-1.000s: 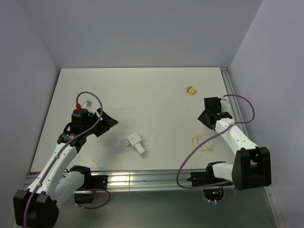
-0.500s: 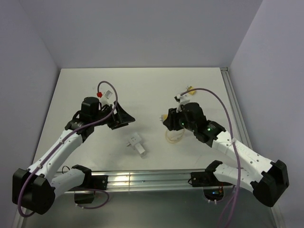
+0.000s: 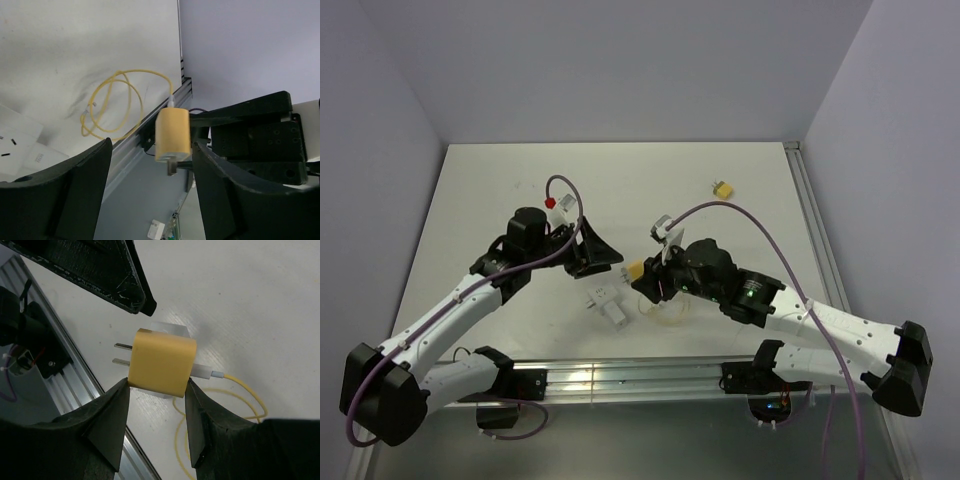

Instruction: Insert the plug

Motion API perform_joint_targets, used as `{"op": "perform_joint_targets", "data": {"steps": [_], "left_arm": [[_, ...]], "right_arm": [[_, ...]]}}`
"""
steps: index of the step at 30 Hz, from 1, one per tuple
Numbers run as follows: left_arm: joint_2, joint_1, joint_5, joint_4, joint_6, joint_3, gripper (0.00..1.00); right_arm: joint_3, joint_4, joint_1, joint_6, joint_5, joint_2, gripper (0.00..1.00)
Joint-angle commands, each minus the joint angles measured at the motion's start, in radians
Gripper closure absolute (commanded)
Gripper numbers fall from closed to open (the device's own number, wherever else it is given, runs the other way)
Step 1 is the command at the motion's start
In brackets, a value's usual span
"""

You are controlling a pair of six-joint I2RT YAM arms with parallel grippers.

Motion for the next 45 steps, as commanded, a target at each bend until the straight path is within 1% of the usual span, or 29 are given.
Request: {"op": "perform_joint_targets", "data": {"steps": [1,6,7,12,23,26,31,32,34,35,36,37,39,40,41,44,45], "left_arm": [[0.002,-0.038,-0.019,0.059,-0.035,0.003,0.3],[0.003,-0.074,-0.036,0.067,-0.053,-0.001,0.32],[0.003,-0.084,-0.041,0.068,-0.054,-0.006,0.34],[0.008,-0.104,-0.041,0.079,-0.066,-0.021,0.38],[0.057,-0.131,-0.051,0.102,-0.061,-0.012,0.43],[0.063,-0.136,-0.047,0.109,-0.063,-0.004,0.5],[0.064,-0.136,-0.028,0.125,-0.069,-0.006,0.68],[0.064,-0.136,-0.024,0.128,-0.072,-0.01,0.74],[0.063,-0.137,-0.01,0.137,-0.078,-0.018,0.8],[0.063,-0.136,-0.004,0.142,-0.081,-0.024,0.9],[0.064,-0.136,-0.001,0.142,-0.084,-0.026,0.94],[0.064,-0.136,0.004,0.142,-0.086,-0.029,1.0],[0.064,-0.136,0.004,0.174,-0.087,-0.033,1.0],[0.061,-0.136,0.004,0.178,-0.087,-0.038,1.0],[0.057,-0.136,0.002,0.177,-0.086,-0.037,1.0],[0.042,-0.134,-0.028,0.16,-0.054,-0.02,1.0],[0.035,-0.134,-0.039,0.154,-0.029,-0.015,1.0]], "right_arm": [[0.039,0.039,0.043,-0.029,0.06,0.022,1.0],[0.053,0.056,0.082,-0.028,0.122,0.036,1.0],[0.052,0.06,0.085,-0.026,0.138,0.036,1.0],[0.052,0.063,0.092,-0.017,0.187,0.03,1.0],[0.079,0.066,0.095,-0.014,0.152,0.053,1.0],[0.084,0.065,0.098,-0.014,0.155,0.054,1.0],[0.084,0.065,0.1,-0.008,0.175,0.054,1.0],[0.085,0.062,0.1,-0.006,0.187,0.054,1.0],[0.09,0.057,0.1,-0.003,0.195,0.062,1.0],[0.093,0.056,0.1,-0.002,0.201,0.063,1.0],[0.095,0.054,0.1,0.001,0.204,0.067,0.98],[0.101,0.048,0.102,0.009,0.208,0.073,0.88],[0.119,0.034,0.102,0.018,0.212,0.076,0.73],[0.122,0.019,0.1,0.024,0.209,0.079,0.58],[0.127,0.011,0.1,0.032,0.207,0.077,0.51],[0.141,-0.026,0.1,0.061,0.204,0.056,0.36],[0.15,-0.038,0.1,0.073,0.21,0.047,0.35]]}}
